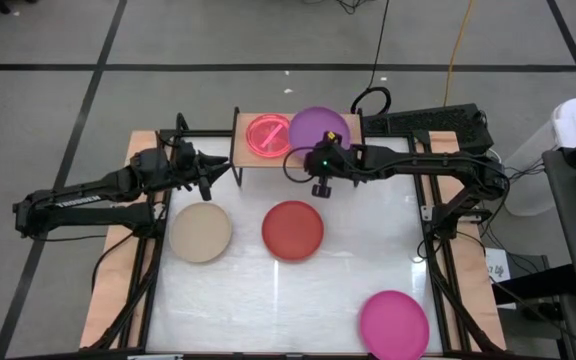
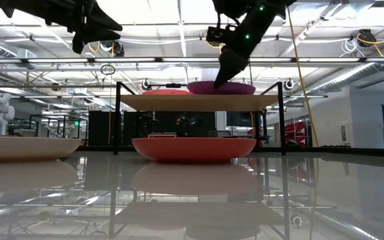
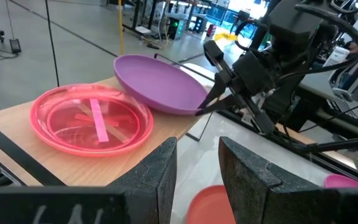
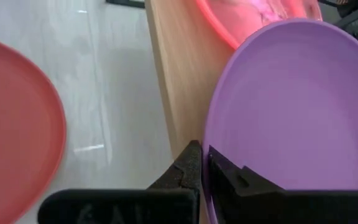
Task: Place and stack plates onto a shelf
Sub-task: Put the big purple plate on the shelf
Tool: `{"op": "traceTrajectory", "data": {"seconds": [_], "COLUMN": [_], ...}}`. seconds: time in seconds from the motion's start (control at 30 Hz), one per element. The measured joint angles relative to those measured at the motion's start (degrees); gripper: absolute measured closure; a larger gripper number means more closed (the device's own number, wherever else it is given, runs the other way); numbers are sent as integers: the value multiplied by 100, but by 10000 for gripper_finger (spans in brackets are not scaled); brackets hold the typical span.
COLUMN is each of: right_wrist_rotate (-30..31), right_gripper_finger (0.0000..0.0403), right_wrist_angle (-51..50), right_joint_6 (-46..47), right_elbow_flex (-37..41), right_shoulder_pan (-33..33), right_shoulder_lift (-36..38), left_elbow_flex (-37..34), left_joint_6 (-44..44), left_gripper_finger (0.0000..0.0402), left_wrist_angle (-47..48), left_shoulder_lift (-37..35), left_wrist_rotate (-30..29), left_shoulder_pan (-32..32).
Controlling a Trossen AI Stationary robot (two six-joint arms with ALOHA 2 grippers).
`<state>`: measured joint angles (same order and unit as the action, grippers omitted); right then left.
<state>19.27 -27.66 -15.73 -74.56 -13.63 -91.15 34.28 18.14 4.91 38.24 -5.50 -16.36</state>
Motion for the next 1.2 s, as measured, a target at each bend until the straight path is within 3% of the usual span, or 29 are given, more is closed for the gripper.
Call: {"op": "traceTrajectory", "data": {"seconds": [0.23,0.4,0.77,1.2], "right_wrist_rotate": [20,773,-105,-277], "right_gripper_finger": [401,401,402,402], "right_wrist_angle": [311,144,-163,33], "right_joint_6": [-152,-18,297,262], "right_elbow_flex": [0,0,-6,-7], "right_shoulder_pan": [-7,-43,-229,-232], "right_shoulder_lift": [0,2,-98,-146], "left_elbow_flex": [0,0,0,0], "left_joint_6": [-40,-40,-40,-71], "left_gripper_finger": [277,277,277,277], "left_wrist_angle": [-4,-2,-3,-2], "left_shoulder_lift": [0,0,1,2], "left_wrist_rotate": [-2,-2,-4,-4], "left_shoulder_pan": [0,0,1,2]}}
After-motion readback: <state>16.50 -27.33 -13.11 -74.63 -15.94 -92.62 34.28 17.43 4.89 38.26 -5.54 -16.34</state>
